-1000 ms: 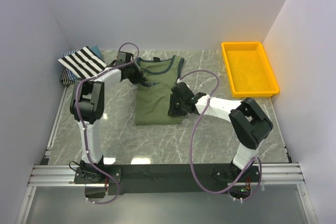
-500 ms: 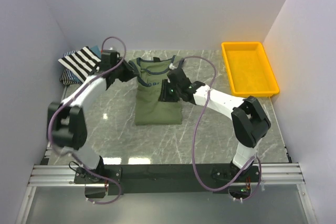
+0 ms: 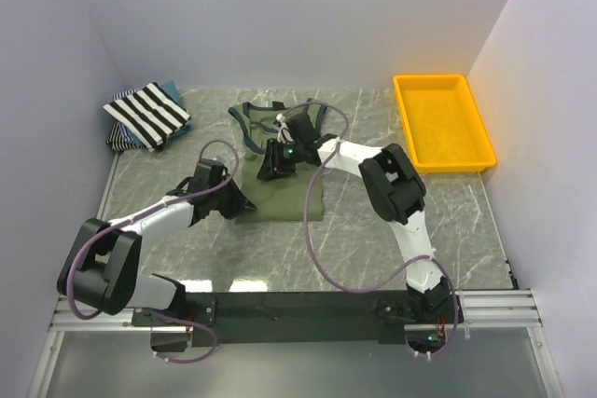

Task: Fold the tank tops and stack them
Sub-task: Fold the tank top

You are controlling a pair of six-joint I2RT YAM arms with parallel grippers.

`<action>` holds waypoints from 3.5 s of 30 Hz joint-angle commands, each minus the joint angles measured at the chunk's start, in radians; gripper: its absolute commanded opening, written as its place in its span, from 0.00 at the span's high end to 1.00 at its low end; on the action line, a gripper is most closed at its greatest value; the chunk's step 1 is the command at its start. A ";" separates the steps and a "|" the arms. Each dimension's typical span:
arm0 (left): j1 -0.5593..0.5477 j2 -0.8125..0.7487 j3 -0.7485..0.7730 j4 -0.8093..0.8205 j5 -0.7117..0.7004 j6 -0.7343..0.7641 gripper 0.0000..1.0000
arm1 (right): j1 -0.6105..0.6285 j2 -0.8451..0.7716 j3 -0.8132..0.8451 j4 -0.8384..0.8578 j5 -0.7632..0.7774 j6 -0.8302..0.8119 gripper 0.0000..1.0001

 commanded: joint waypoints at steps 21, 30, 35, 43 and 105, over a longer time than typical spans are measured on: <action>-0.023 0.067 -0.084 0.054 -0.091 -0.050 0.99 | -0.128 0.212 0.348 0.068 0.078 0.126 0.58; -0.020 -0.054 0.049 -0.016 -0.044 0.059 0.73 | -0.157 -0.121 0.277 -0.047 0.297 -0.023 0.49; -0.019 -0.165 0.107 -0.180 -0.176 0.058 0.53 | -0.151 -0.412 -0.164 -0.057 0.390 0.049 0.49; -0.020 -0.214 -0.007 -0.256 -0.216 -0.021 0.39 | -0.076 -0.838 -0.787 0.006 0.457 0.152 0.48; -0.407 -0.567 -0.340 -0.501 -0.017 -0.274 0.99 | 0.468 -1.380 -1.246 -0.375 0.552 0.597 1.00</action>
